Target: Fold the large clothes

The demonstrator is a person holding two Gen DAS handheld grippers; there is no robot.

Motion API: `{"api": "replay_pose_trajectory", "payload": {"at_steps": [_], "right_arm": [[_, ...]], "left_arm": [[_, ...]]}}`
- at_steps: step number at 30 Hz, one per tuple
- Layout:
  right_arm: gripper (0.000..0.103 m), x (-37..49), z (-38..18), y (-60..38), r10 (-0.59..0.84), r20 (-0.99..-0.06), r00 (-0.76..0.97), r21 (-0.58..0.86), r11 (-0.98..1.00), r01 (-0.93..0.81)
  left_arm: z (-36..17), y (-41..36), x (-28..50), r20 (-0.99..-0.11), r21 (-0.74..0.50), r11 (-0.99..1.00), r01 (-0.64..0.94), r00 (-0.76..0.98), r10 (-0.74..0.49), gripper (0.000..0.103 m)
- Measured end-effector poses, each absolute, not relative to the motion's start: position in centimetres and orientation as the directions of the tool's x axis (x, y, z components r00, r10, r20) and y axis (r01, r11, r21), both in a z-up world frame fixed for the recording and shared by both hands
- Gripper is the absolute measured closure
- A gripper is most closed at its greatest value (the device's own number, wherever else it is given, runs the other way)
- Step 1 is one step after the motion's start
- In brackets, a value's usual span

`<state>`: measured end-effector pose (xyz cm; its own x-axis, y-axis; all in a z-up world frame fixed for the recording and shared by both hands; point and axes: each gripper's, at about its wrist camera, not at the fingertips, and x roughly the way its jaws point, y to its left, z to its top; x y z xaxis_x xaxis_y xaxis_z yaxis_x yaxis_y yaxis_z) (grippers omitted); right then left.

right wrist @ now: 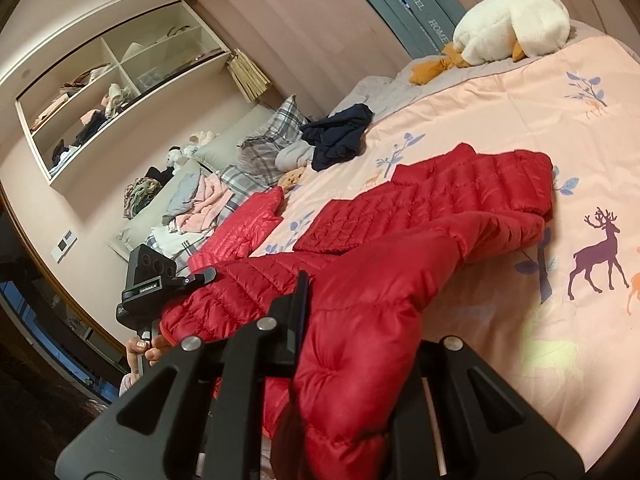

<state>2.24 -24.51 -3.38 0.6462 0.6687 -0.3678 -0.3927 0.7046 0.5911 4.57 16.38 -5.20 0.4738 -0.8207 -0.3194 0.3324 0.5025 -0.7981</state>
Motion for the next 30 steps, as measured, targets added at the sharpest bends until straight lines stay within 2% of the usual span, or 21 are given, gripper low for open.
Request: {"api": "replay_pose_trajectory", "payload": {"at_steps": [6, 21, 30], "right_arm": [[0.09, 2.0, -3.0, -25.1, 0.675, -0.348, 0.651, 0.587, 0.698, -0.41], [0.09, 1.1, -2.8, -26.3, 0.69, -0.305, 0.656, 0.577, 0.682, -0.449], [0.09, 1.0, -2.7, -26.6, 0.7, -0.292, 0.652, 0.573, 0.674, -0.466]], "left_arm": [[-4.3, 16.5, 4.3, -0.316, -0.783, 0.511, 0.356, 0.48, -0.818, 0.087], [-1.8, 14.9, 2.9, -0.363, -0.641, 0.623, 0.449, 0.537, -0.761, 0.087], [-1.4, 14.7, 2.6, -0.361, -0.62, 0.628, 0.471, 0.538, -0.761, 0.087]]}}
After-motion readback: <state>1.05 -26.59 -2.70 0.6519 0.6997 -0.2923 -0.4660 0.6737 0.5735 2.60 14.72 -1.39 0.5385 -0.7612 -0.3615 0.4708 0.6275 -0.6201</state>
